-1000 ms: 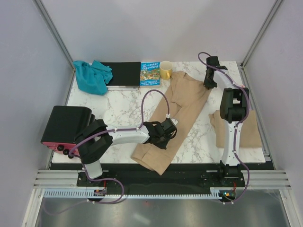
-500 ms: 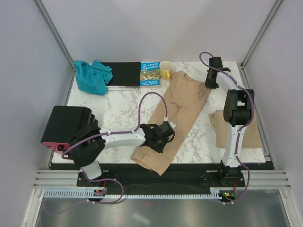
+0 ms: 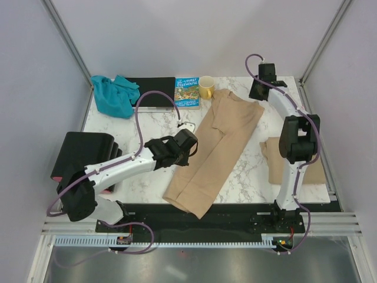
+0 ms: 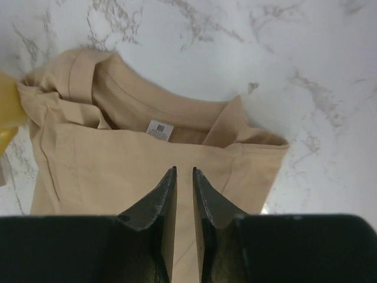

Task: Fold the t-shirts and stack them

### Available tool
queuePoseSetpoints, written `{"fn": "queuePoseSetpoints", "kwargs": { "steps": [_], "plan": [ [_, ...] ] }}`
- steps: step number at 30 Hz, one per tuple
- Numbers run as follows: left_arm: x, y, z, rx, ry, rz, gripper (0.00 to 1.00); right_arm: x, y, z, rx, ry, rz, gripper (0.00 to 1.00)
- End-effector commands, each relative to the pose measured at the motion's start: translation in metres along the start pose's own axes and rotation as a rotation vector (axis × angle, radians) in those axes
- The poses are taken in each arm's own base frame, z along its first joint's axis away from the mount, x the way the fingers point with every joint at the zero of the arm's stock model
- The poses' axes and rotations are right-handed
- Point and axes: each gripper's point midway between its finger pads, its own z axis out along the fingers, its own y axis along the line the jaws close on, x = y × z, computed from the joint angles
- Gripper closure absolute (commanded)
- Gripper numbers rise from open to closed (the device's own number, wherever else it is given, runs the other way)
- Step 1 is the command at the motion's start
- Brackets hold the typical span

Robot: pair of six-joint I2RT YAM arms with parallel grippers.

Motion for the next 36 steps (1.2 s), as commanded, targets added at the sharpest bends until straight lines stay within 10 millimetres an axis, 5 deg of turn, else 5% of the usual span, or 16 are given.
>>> {"fn": "queuePoseSetpoints", "kwargs": {
  "steps": [1,5,14,19,27,36],
  "plan": [
    [0.02,0.009,0.023,-0.093,0.07,0.009,0.85,0.03,0.027,0.035,-0.059,0.054,-0.003,0.77],
    [0.046,0.002,0.046,-0.084,0.172,0.038,0.96,0.049,0.035,0.053,-0.064,0.083,-0.016,0.79],
    [0.105,-0.009,0.069,-0.02,0.363,0.081,0.98,0.08,0.0,0.083,0.137,0.173,-0.05,0.9],
    [0.123,-0.016,0.065,0.027,0.414,0.128,0.98,0.063,-0.008,0.084,0.192,0.129,-0.065,0.96],
    [0.144,-0.036,0.054,0.154,0.468,0.201,0.98,0.033,-0.016,0.094,0.182,0.093,-0.096,0.9],
    [0.148,-0.068,0.051,0.332,0.481,0.2,0.98,0.031,-0.017,0.102,0.151,0.094,-0.092,0.88]
  ]
}}
